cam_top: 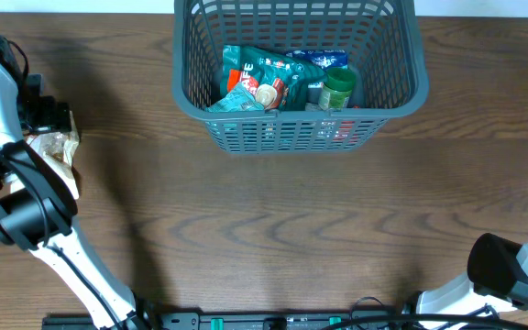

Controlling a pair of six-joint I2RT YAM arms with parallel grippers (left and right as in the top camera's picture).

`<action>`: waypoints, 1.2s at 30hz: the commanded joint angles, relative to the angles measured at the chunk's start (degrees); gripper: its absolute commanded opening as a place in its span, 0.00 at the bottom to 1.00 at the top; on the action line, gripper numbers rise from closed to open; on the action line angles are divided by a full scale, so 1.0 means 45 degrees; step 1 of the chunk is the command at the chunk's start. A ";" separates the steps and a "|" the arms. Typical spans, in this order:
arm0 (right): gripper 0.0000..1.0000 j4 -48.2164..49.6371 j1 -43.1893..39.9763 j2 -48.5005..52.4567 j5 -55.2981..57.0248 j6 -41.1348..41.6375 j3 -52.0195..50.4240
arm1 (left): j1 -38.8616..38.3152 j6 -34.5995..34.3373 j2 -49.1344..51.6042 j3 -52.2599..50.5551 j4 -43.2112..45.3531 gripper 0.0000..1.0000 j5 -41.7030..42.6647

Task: Pack container
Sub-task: 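Lower the left gripper and grasp the bean bag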

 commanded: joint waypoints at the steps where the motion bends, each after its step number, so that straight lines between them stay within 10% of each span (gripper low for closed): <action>1: 0.99 -0.0019 -0.0049 -0.0131 0.0005 0.0136 0.0068 | 0.0034 0.0282 0.0772 -0.0029 0.0068 0.99 0.0073; 17: 0.99 -0.0019 -0.0049 -0.0131 0.0005 0.0136 0.0068 | 0.0034 0.0359 0.2409 -0.0029 0.0423 1.00 0.0389; 20: 0.99 -0.0019 -0.0049 -0.0131 0.0005 0.0136 0.0068 | 0.0034 0.0364 0.2453 -0.0029 0.0374 0.47 0.0782; 26: 0.99 -0.0019 -0.0049 -0.0131 0.0005 0.0136 0.0068 | 0.0034 0.0355 0.2453 -0.0029 0.0335 0.06 0.0831; 36: 0.99 -0.0019 -0.0049 -0.0131 0.0005 0.0136 0.0068 | -0.0005 -0.0092 0.1661 0.0291 -0.0010 0.06 0.0826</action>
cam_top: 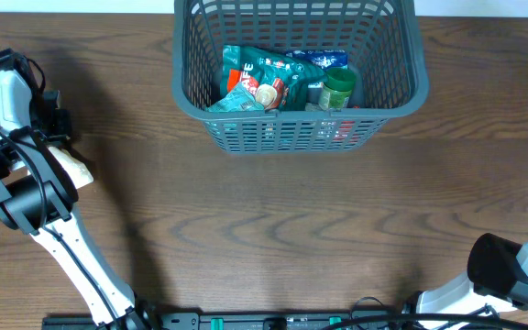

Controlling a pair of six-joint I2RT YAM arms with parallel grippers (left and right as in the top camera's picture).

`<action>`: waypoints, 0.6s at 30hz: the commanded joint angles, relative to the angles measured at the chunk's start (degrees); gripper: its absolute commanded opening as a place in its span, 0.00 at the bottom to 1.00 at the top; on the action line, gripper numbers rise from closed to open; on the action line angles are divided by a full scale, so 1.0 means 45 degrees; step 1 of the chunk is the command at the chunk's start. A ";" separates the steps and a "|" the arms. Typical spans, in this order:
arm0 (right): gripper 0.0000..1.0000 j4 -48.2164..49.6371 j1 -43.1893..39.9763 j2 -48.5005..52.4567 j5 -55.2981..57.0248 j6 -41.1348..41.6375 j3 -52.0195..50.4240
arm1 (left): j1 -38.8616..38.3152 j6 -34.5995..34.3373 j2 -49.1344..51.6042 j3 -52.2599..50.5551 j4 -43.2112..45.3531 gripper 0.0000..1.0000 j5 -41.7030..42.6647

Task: Pack container
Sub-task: 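Lower the left gripper and grasp the bean bag, then carry the bean bag into the basket and release it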

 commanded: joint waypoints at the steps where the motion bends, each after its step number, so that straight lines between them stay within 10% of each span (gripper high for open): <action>1: 0.99 -0.0019 -0.0049 -0.0131 0.0005 0.0131 0.0063 | -0.0010 -0.0257 -0.0364 0.0180 -0.0228 0.06 0.0457; 10: 0.99 -0.0019 -0.0049 -0.0131 0.0005 0.0131 0.0063 | -0.0015 -0.0772 -0.4226 0.0903 0.0466 0.06 0.0520; 18: 0.99 -0.0019 -0.0049 -0.0131 0.0005 0.0131 0.0063 | -0.0860 -0.0792 -0.8786 0.0913 0.2098 0.06 0.4488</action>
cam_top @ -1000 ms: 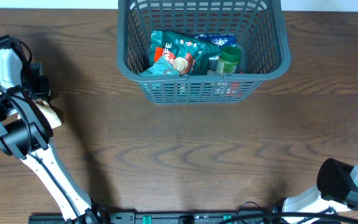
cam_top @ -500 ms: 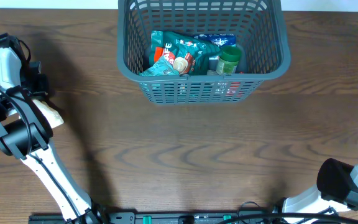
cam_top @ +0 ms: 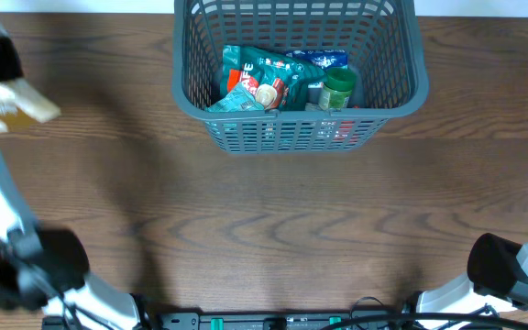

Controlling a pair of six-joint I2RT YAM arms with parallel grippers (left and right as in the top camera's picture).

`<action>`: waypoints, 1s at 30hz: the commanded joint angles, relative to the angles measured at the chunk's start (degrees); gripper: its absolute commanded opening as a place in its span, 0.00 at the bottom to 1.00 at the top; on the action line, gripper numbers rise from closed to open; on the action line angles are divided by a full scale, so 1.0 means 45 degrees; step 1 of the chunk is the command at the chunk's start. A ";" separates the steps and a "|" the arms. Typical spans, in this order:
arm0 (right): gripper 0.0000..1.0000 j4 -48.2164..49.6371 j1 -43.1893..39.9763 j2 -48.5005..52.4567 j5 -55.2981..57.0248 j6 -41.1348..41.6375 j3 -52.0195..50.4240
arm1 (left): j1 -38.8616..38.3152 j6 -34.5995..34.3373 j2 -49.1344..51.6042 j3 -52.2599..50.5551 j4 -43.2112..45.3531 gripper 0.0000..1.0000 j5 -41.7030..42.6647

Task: Pack container
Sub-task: 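Carry the bean bag into the basket and release it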

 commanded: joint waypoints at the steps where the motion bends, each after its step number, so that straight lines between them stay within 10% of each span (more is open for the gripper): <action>1: 0.99 -0.0019 -0.0049 -0.0131 0.0005 0.0131 0.0063 | -0.0806 -0.0146 -0.1836 0.0238 0.0641 0.06 0.2837; 12: 0.99 -0.0019 -0.0044 -0.0131 0.0000 0.0131 0.0063 | -0.6392 -0.0189 -0.4687 0.0238 0.4658 0.06 0.3997; 30: 0.99 -0.0019 -0.0049 -0.0131 0.0005 0.0131 0.0063 | -1.1137 -0.0136 0.0578 0.0233 0.6523 0.06 0.4857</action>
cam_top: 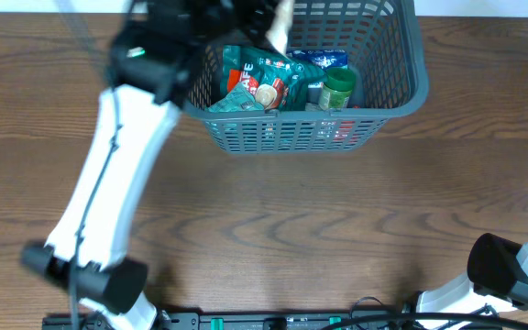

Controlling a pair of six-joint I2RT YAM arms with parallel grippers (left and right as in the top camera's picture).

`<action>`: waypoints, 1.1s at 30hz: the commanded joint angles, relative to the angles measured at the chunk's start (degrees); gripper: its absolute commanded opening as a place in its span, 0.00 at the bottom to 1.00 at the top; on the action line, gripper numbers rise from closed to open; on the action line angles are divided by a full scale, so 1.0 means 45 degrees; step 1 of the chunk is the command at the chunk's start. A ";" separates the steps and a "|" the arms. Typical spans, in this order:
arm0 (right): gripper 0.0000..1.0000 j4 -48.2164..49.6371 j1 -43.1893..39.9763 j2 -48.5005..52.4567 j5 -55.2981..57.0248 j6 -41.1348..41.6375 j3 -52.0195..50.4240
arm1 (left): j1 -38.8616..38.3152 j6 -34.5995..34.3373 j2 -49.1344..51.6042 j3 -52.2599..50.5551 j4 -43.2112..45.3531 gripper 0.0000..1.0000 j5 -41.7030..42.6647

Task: Pack container
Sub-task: 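Carry the bean bag into the basket and release it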

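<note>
A grey plastic basket (pixel 401 96) stands at the back middle of the table. It holds a teal snack bag (pixel 262 73), a green-lidded jar (pixel 337 88) and a blue packet (pixel 321 58). My left arm reaches across from the left, blurred. Its left gripper (pixel 266 16) is over the basket's back left part, shut on a pale tan packet (pixel 280 29) that sticks out toward the contents. The right arm's base (pixel 507 270) sits at the bottom right. A dark tip at the top right edge may be the right gripper; its fingers do not show.
Brown wooden table (pixel 291 220) fills the view in front of the basket. The left arm's white links (pixel 117 174) slant across the left half. A black rail (pixel 273 321) runs along the front edge.
The left gripper, with the tan packet in it, has gone from the far left edge of the table to above the basket's back left. The right arm is unchanged.
The left gripper was down at the tan packet on the table's left edge. It then had the packet and was a little farther back. Later it held the packet up at the far left corner, and now it holds it over the basket.
</note>
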 commanded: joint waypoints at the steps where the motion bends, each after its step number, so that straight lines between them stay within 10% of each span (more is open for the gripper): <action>1: 0.99 -0.0019 -0.0044 -0.0131 0.0005 0.0131 0.0068 | -0.0457 -0.0112 0.0908 0.0092 0.0053 0.06 0.0345; 18: 0.99 -0.0019 -0.0049 -0.0131 0.0005 0.0131 0.0068 | -0.0481 -0.0068 0.2997 0.0092 -0.1107 0.06 0.0185; 19: 0.99 -0.0019 -0.0049 -0.0131 0.0005 0.0131 0.0068 | -0.0481 -0.0073 0.2997 0.0092 -0.1127 0.15 0.0185; 20: 0.99 -0.0019 -0.0049 -0.0131 0.0000 0.0131 0.0068 | -0.0486 -0.0073 0.2997 0.0092 -0.1205 0.62 0.0185; 22: 0.99 -0.0019 -0.0049 -0.0131 0.0005 0.0131 0.0068 | -0.0481 -0.0092 0.2992 0.0092 -0.1258 0.99 0.0185; 33: 0.99 -0.0019 -0.0049 -0.0131 0.0005 0.0131 0.0068 | -0.0219 -0.1710 0.0306 0.0097 -0.1923 0.98 -0.2030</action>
